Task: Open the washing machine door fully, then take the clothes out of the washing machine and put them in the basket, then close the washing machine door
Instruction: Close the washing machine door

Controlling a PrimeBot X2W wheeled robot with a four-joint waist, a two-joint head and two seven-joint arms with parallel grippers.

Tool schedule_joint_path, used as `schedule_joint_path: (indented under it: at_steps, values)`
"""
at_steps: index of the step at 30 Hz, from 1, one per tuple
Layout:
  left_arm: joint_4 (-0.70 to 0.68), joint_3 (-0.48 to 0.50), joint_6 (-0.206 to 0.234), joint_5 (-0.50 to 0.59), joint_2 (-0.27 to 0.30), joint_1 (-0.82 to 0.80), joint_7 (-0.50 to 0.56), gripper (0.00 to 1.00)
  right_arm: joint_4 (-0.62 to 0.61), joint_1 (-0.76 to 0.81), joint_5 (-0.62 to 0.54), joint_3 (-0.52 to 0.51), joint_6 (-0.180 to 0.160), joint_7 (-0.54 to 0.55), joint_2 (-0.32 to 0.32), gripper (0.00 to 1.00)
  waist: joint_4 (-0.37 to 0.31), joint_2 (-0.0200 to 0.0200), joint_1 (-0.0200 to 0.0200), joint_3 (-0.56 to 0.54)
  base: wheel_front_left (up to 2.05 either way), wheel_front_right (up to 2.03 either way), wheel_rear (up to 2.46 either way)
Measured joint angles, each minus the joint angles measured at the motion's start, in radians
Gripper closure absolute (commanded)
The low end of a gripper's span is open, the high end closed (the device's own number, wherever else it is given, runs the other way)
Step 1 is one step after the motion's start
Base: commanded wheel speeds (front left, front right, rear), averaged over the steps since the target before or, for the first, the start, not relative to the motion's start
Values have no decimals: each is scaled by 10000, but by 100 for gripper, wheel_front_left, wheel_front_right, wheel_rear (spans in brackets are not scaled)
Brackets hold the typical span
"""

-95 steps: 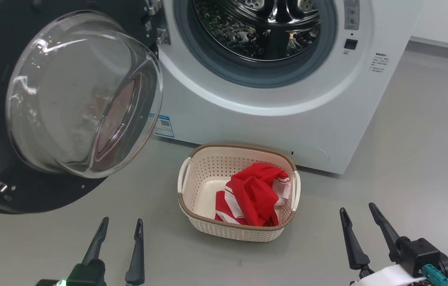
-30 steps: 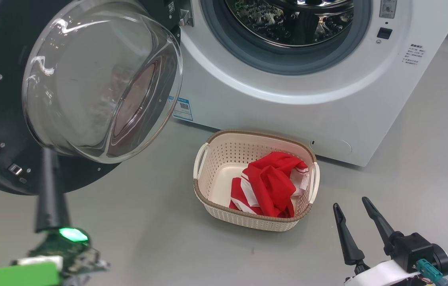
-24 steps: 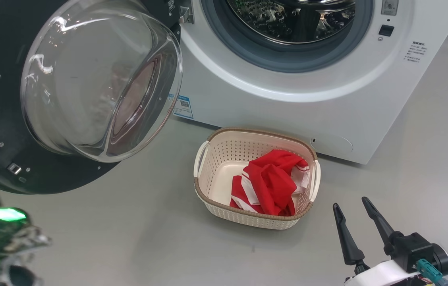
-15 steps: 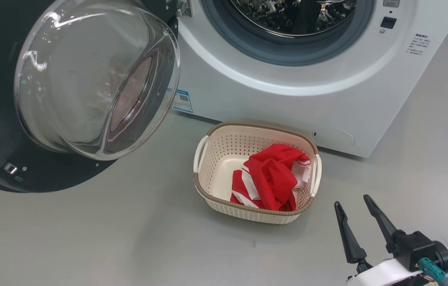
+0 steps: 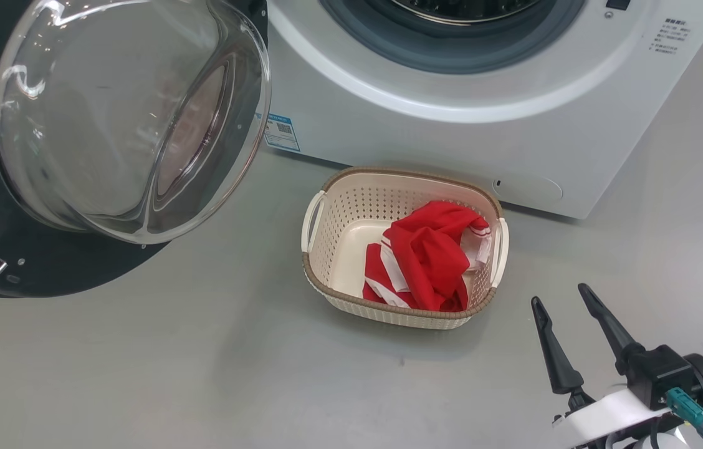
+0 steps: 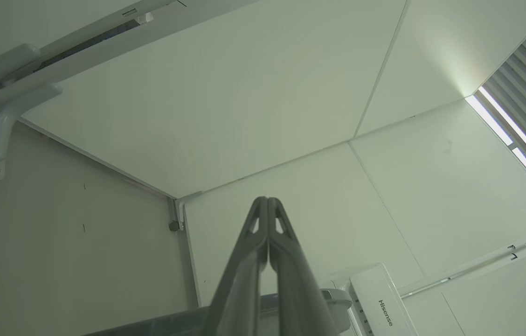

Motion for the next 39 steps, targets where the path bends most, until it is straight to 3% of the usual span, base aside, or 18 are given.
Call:
schedule_joint_path:
  at_steps: [6, 16, 23, 39]
  values:
    - [932, -178, 128, -236, 412, -431, 458, 100, -58, -251, -54, 17, 4, 0, -161, 0, -70, 0, 0, 291, 0, 0, 0]
    - [1806, -1298, 242, -211, 1103, -731, 1615, 100, -63, -379, -54, 69, 31, 0, -307, 0, -169, 0, 0, 591, 0, 0, 0]
    - [2391, -1946, 244, -178, 1179, -780, 2345, 100, -90, -595, -54, 186, 82, 0, -424, 0, -282, 0, 0, 822, 0, 0, 0]
    - [3170, -2226, 148, 0, 1473, -1102, 3145, 100, -79, -712, -40, 165, 84, 0, -545, 0, -383, 0, 0, 877, 0, 0, 0]
